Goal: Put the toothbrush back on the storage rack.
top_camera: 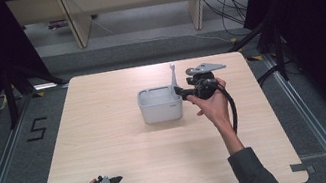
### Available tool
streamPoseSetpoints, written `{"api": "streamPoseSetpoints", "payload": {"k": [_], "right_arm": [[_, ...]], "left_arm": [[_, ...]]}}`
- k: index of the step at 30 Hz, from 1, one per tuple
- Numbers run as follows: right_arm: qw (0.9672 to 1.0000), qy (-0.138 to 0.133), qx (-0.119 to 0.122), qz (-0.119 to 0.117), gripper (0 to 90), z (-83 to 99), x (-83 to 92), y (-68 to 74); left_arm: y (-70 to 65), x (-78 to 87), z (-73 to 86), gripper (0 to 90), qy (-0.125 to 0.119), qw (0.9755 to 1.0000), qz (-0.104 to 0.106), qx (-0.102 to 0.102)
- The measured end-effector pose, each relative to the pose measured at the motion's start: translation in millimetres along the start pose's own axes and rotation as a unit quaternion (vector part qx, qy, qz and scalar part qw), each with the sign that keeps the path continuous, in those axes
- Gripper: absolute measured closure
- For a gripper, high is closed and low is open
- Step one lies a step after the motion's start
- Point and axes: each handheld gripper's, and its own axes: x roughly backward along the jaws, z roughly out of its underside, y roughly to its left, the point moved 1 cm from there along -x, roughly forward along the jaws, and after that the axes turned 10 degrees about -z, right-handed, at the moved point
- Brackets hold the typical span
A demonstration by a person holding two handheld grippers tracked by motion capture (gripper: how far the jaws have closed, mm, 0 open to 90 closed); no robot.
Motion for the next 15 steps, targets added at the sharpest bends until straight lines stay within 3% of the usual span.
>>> {"api": "streamPoseSetpoints", "payload": {"k": [3, 4, 5, 6, 11, 12, 14, 15], "right_arm": [[1.0000, 0.004, 0.008, -0.002, 37.3, 0.7, 1.6, -0.7], [1.0000, 0.002, 0.002, 0.002, 37.3, 1.1, 2.4, 1.0], [0.9999, 0.002, 0.013, -0.002, 37.2, 1.6, 3.0, -0.1], [1.0000, 0.002, 0.005, -0.001, 36.6, 3.1, 6.1, 2.5], [1.0000, -0.002, 0.007, -0.005, 36.1, 7.1, 9.6, 3.5], [0.9998, -0.006, 0.017, -0.004, 36.1, 10.1, 11.3, 3.6], [0.9999, -0.002, 0.011, -0.006, 36.1, 11.5, 11.9, 5.1], [0.9999, 0.002, 0.010, -0.004, 35.9, 13.7, 13.8, 6.7]], "left_arm": [[0.4, 0.5, -0.1, 14.7, 0.003, 1.0000, 0.004, -0.001], [-0.2, 0.2, 0.1, 14.7, 0.000, 1.0000, 0.000, 0.000], [0.2, 0.1, 0.1, 14.7, 0.000, 1.0000, 0.000, -0.001], [0.2, 0.1, 0.0, 14.7, 0.000, 1.0000, 0.000, 0.000], [0.1, -0.2, 0.2, 14.7, 0.001, 1.0000, -0.001, -0.001], [-0.2, 0.2, 0.0, 14.7, 0.002, 1.0000, 0.000, -0.001], [-1.4, -0.3, 0.1, 14.7, -0.002, 1.0000, 0.001, 0.005], [1.0, 0.9, -0.7, 14.7, 0.009, 0.9999, 0.003, -0.010]]}}
